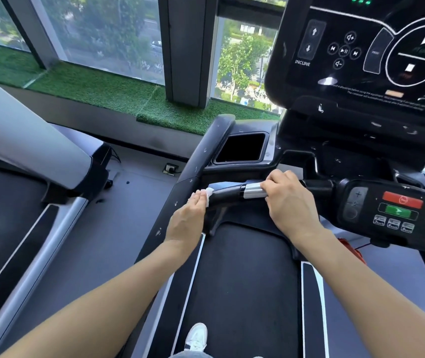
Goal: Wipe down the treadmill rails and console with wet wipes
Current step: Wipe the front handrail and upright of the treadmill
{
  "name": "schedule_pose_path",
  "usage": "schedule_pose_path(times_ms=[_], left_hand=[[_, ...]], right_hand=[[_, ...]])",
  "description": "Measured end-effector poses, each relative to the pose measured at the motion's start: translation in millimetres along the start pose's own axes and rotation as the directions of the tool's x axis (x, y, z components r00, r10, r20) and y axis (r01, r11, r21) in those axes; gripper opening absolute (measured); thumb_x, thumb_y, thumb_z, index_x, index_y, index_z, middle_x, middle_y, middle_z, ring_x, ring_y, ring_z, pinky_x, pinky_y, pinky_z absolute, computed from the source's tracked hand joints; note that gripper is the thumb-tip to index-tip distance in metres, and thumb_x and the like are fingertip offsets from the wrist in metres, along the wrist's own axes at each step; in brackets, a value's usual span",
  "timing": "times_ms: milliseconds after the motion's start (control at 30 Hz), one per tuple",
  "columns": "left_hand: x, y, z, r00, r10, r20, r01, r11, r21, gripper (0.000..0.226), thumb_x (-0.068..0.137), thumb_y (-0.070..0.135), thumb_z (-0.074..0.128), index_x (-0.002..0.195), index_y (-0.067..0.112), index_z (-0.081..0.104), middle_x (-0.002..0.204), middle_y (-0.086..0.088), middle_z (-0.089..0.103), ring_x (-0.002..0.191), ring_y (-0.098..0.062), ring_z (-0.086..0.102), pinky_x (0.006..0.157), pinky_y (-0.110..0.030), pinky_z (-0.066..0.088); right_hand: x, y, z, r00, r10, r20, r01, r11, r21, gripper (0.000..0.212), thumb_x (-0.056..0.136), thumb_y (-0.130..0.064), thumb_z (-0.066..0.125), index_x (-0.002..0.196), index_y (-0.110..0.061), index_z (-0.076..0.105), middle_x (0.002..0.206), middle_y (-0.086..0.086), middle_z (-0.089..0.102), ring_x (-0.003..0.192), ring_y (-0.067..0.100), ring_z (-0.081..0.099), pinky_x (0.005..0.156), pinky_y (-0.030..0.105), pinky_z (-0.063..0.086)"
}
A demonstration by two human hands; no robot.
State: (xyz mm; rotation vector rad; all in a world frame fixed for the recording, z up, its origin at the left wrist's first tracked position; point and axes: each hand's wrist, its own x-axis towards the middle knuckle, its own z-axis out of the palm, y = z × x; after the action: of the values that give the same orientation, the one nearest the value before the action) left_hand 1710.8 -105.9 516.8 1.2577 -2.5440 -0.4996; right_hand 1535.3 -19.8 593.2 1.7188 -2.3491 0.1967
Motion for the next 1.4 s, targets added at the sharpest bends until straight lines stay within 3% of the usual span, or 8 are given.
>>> schedule_pose_path(times_ms=[233, 500, 700, 900, 1067, 1167, 1300, 1400], left_hand=[[6.8, 27.6, -3.9, 0.999, 0.049, -0.004, -0.05, 0.99, -0.133, 0.061, 0.092, -0.009, 0.034, 0.149, 0.013, 0.027, 0.156, -0.001, 0.024, 0.141, -0.018, 0.029, 0.11, -0.026, 0.025], [1.6, 22.4, -1.8, 0.995, -0.091, -0.047, 0.089, 0.995, -0.04, 0.05, 0.089, -0.01, 0.043, 0.134, 0.013, 0.045, 0.126, -0.001, 0.058, 0.102, -0.027, 0.061, 0.086, -0.035, 0.046], [13.9, 77.8, 2.8, 0.959, 0.23, -0.167, -0.251, 0.961, -0.119, 0.059, 0.061, -0.016, 0.05, 0.116, 0.0, 0.064, 0.118, -0.012, 0.066, 0.104, -0.028, 0.065, 0.074, -0.031, 0.055], [-6.5, 24.9, -4.6, 0.997, -0.046, -0.055, 0.045, 0.999, -0.011, 0.069, 0.091, -0.012, 0.03, 0.152, 0.017, 0.016, 0.157, 0.006, 0.02, 0.139, -0.011, 0.031, 0.109, -0.02, 0.023], [5.9, 69.3, 5.4, 0.967, 0.159, -0.201, -0.186, 0.975, -0.122, 0.057, 0.074, -0.008, 0.033, 0.122, 0.004, 0.06, 0.119, -0.011, 0.066, 0.1, -0.029, 0.067, 0.065, -0.033, 0.057], [3.6, 58.7, 13.0, 0.95, 0.228, -0.212, -0.238, 0.971, -0.023, 0.059, 0.069, -0.01, 0.036, 0.119, 0.001, 0.064, 0.122, -0.011, 0.064, 0.108, -0.026, 0.064, 0.076, -0.028, 0.055], [-8.2, 6.6, 11.4, 0.996, -0.036, -0.082, 0.036, 0.999, -0.006, 0.065, 0.091, -0.01, 0.039, 0.149, 0.018, 0.03, 0.149, 0.004, 0.039, 0.125, -0.021, 0.052, 0.099, -0.031, 0.044], [-4.4, 18.9, -0.8, 0.991, -0.12, -0.053, 0.119, 0.993, -0.006, 0.058, 0.095, -0.003, 0.035, 0.147, 0.02, 0.031, 0.144, 0.008, 0.044, 0.113, -0.026, 0.058, 0.093, -0.032, 0.043]], right_hand=[[-1.0, 0.5, 2.3, 0.999, -0.048, -0.014, 0.048, 0.998, -0.043, 0.013, 0.071, 0.009, 0.067, 0.071, -0.003, 0.062, 0.079, 0.007, 0.056, 0.077, 0.028, 0.051, 0.044, 0.026, 0.031], [-2.1, 4.0, 1.9, 0.994, -0.081, -0.068, 0.08, 0.997, -0.012, 0.023, 0.056, 0.014, 0.073, 0.062, -0.004, 0.06, 0.071, 0.006, 0.054, 0.067, 0.027, 0.052, 0.04, 0.021, 0.026], [-2.7, 8.3, 3.2, 0.991, -0.111, -0.081, 0.114, 0.993, 0.029, 0.016, 0.064, 0.009, 0.073, 0.07, -0.003, 0.066, 0.074, 0.007, 0.057, 0.069, 0.028, 0.053, 0.039, 0.022, 0.031], [-2.9, 8.0, 4.7, 0.993, -0.09, -0.08, 0.091, 0.996, 0.01, 0.02, 0.061, 0.015, 0.068, 0.067, -0.003, 0.062, 0.076, 0.007, 0.055, 0.071, 0.028, 0.051, 0.04, 0.023, 0.029], [-2.1, 6.7, 3.8, 0.988, -0.114, -0.105, 0.115, 0.993, -0.001, 0.022, 0.054, 0.013, 0.074, 0.062, -0.003, 0.061, 0.071, 0.007, 0.055, 0.066, 0.027, 0.053, 0.039, 0.02, 0.028], [-1.2, 8.4, 4.1, 0.986, -0.132, -0.099, 0.131, 0.991, -0.016, 0.022, 0.054, 0.012, 0.075, 0.062, -0.004, 0.062, 0.07, 0.006, 0.055, 0.065, 0.027, 0.053, 0.038, 0.02, 0.028], [-2.5, 7.9, 5.3, 0.989, -0.119, -0.089, 0.116, 0.992, -0.044, 0.025, 0.053, 0.012, 0.076, 0.062, -0.005, 0.06, 0.072, 0.005, 0.054, 0.066, 0.026, 0.051, 0.038, 0.02, 0.026], [-2.9, 5.2, 5.6, 0.989, -0.106, -0.104, 0.102, 0.994, -0.049, 0.026, 0.053, 0.013, 0.076, 0.061, -0.004, 0.058, 0.071, 0.005, 0.054, 0.066, 0.026, 0.051, 0.039, 0.019, 0.024]])
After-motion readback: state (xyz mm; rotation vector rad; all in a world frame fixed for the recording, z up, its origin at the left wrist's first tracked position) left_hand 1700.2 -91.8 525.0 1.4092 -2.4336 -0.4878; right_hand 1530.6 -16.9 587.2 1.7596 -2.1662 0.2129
